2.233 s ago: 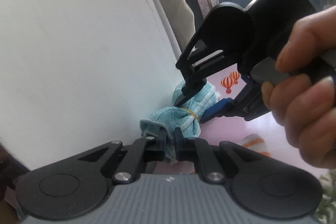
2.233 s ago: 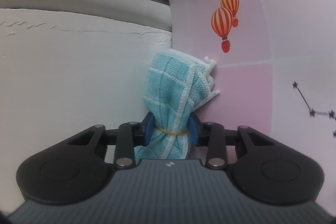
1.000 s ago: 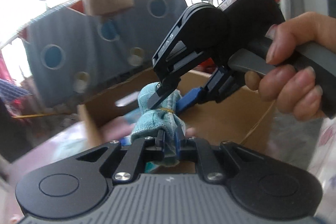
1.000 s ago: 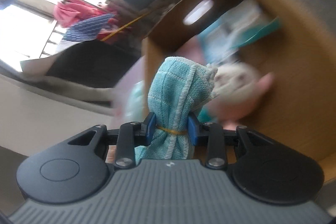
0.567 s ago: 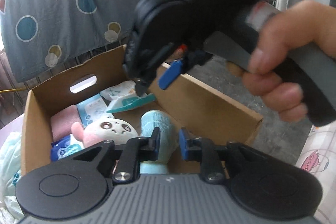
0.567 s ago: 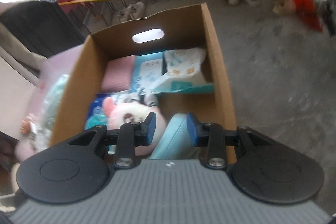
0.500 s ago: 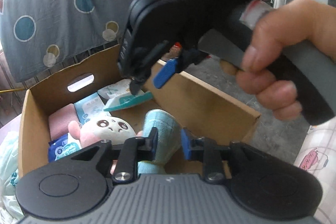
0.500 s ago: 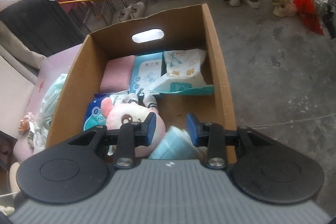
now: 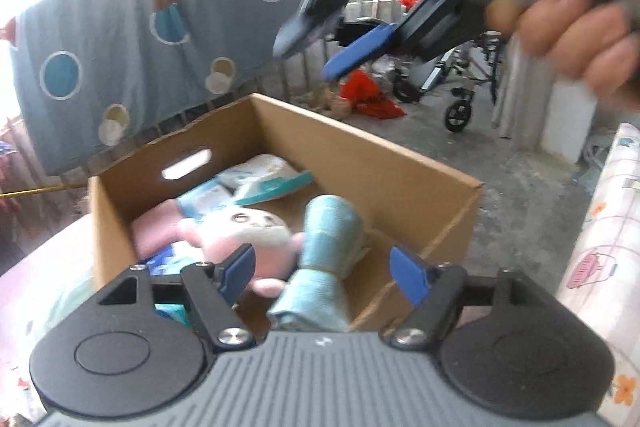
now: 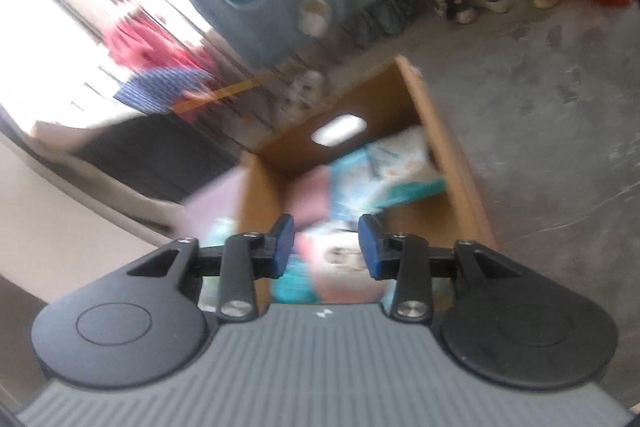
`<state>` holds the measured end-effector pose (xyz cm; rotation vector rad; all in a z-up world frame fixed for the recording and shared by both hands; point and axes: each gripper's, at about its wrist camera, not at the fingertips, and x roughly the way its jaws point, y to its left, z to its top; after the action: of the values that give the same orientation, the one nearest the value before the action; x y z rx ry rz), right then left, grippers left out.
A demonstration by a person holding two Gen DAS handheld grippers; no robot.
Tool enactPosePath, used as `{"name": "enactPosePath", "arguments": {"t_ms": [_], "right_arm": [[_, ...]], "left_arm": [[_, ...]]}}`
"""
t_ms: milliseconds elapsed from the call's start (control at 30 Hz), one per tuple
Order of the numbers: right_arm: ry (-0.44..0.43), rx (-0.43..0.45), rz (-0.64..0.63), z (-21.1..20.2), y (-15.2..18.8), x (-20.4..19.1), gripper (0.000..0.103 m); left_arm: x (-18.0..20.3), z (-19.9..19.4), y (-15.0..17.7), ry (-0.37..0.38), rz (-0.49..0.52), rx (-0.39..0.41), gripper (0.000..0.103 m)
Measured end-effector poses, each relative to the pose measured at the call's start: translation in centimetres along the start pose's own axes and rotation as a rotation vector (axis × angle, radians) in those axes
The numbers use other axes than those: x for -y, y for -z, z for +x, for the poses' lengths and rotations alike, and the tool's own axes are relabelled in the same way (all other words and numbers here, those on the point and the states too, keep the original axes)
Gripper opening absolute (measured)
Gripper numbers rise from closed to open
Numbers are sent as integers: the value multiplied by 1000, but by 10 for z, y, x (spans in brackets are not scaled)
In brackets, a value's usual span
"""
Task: Organize soft objects
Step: 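Carry the teal towel into the box and open the right gripper, then grip the teal towel again inside the box and press it down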
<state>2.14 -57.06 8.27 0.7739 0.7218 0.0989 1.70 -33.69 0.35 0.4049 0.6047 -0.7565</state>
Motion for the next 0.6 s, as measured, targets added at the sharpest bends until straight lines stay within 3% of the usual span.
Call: {"name": "enactPosePath", "arguments": {"t_ms": [200, 400, 500, 600], "right_arm": [[-132, 19, -1, -31, 5, -28, 60], [-124, -39, 12, -18, 9, -34, 68], [-62, -79, -32, -3, 9, -36, 76], [112, -148, -102, 24, 13, -33, 79]], "left_arm": [[-40, -18, 3, -57, -101, -7, 85], [-81, -35, 11, -141, -171, -41, 91], [-98, -42, 19, -200, -175, -59, 91], [-118, -52, 30, -247, -196, -61, 91]]}}
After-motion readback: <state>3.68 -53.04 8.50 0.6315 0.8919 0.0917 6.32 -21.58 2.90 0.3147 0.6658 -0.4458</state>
